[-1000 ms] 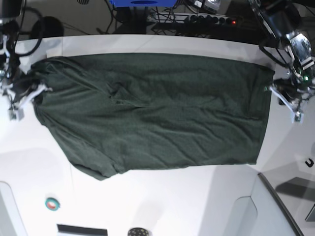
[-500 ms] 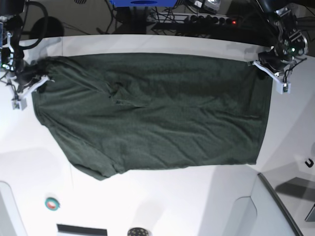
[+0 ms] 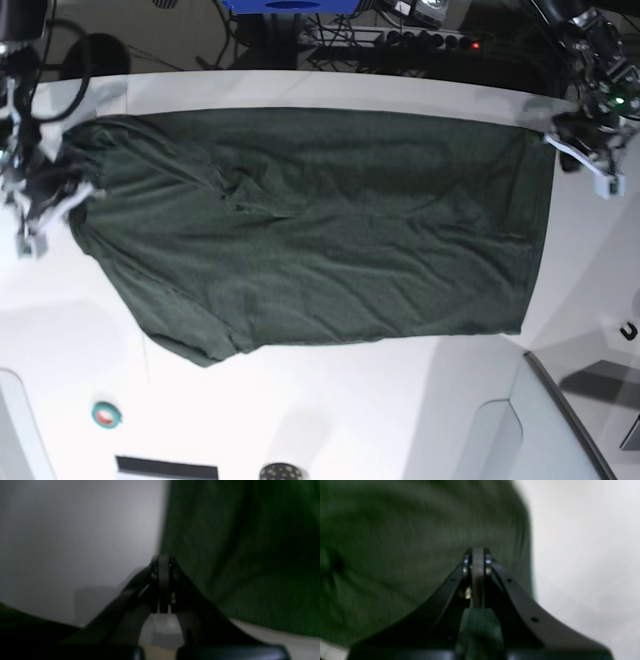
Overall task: Layout the t-shirt on the table in an organized manner, then fold the t-shirt properly
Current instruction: 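Release the right gripper and move it down the shirt side toward the hem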
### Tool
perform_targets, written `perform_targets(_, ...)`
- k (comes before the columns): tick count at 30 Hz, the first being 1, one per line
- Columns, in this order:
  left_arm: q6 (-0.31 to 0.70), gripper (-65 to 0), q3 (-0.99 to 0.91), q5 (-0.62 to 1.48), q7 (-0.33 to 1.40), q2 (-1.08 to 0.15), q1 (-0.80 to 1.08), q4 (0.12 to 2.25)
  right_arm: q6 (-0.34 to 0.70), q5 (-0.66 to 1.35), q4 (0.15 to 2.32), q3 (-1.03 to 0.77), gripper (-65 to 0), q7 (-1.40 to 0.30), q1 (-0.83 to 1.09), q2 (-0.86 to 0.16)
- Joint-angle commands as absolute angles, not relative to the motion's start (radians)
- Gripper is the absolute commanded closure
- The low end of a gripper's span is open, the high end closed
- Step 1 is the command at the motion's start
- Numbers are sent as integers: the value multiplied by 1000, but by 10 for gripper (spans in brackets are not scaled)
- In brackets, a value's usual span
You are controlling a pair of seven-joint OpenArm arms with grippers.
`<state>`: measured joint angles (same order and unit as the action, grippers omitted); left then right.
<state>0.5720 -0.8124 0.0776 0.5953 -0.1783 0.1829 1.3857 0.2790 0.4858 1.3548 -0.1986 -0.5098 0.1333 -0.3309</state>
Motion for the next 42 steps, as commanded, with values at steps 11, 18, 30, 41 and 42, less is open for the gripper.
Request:
perform_targets(11, 575, 0, -932, 87, 670, -186, 193, 1492, 282, 202, 579, -104, -351, -305, -538, -292)
perform_targets(18, 621, 0, -987, 88, 670, -186, 199, 1489, 278, 160, 263, -54, -411, -70, -605, -252)
perform_targets(30, 684, 0, -1020, 88, 671, -186, 199, 1489, 282, 159, 265, -54, -164, -81, -550, -249)
perform_targets(41, 685, 0, -1020, 87, 673, -186, 199, 1489, 282, 165, 506, -59, -356, -272, -506, -248)
perform_targets(42, 685, 0, -1020, 87, 673, -186, 199, 1489, 283, 165, 512, -58, -356, -285, -506, -248)
